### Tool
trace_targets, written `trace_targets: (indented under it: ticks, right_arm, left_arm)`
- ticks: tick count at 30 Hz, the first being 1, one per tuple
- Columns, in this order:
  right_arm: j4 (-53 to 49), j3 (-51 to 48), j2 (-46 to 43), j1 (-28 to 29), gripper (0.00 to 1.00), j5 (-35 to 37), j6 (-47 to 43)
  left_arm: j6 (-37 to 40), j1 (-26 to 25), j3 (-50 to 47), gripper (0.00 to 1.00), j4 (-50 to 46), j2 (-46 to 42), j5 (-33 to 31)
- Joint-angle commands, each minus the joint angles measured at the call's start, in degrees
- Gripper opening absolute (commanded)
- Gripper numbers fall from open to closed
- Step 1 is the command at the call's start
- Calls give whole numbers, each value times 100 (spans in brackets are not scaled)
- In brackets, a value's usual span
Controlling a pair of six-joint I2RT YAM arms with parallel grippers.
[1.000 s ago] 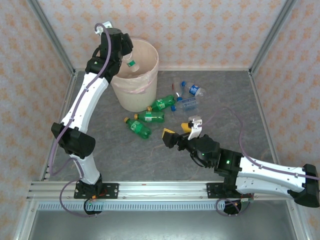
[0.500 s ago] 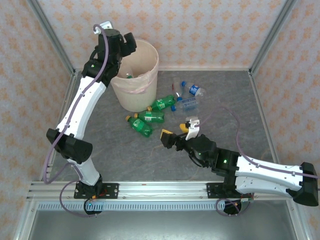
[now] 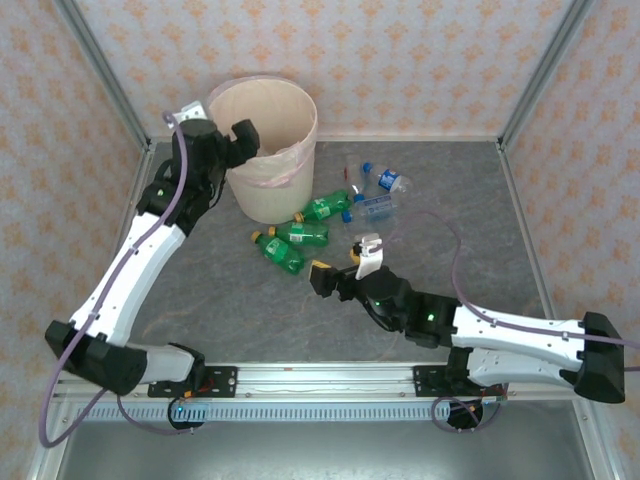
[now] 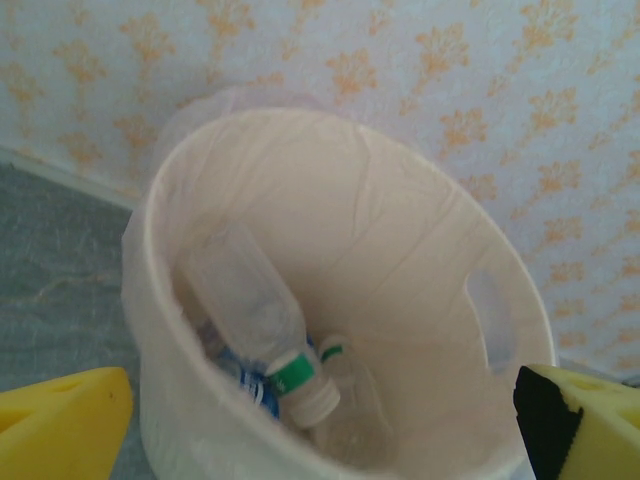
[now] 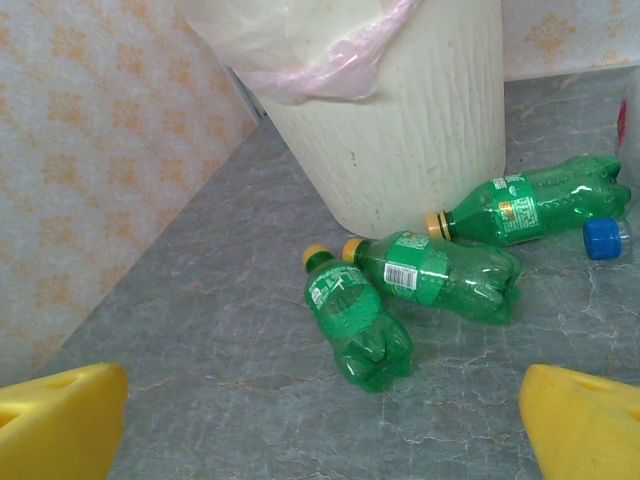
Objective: Put the plastic bottles in the bin
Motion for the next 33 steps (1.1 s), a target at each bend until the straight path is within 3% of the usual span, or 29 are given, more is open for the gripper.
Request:
trace_targets:
  ticks: [1,9,15,26,33]
  right_arm:
    - [206,199,262,6,100,236,-121]
    - [389,532,1483,-657,99,-1094,-406]
    - [289,1159,2695,-929,94,-1603,-809]
    - [-310,2656,4667,-1148,88,-1940,-1540]
    - [-583,3202,5439,-1183,86,-1852,-1748]
  left_arm:
    - [-317,-45,-587,99,353,-590,195]
    - [-606,-45,-1927,99,382,-1819,235]
    - [-750,-48,-2704,99,289,-2578,200]
    - [-888,-43,-3039,99,-70,-3231,194]
    - [-874,-44,-3107,99,-228,-3488,84]
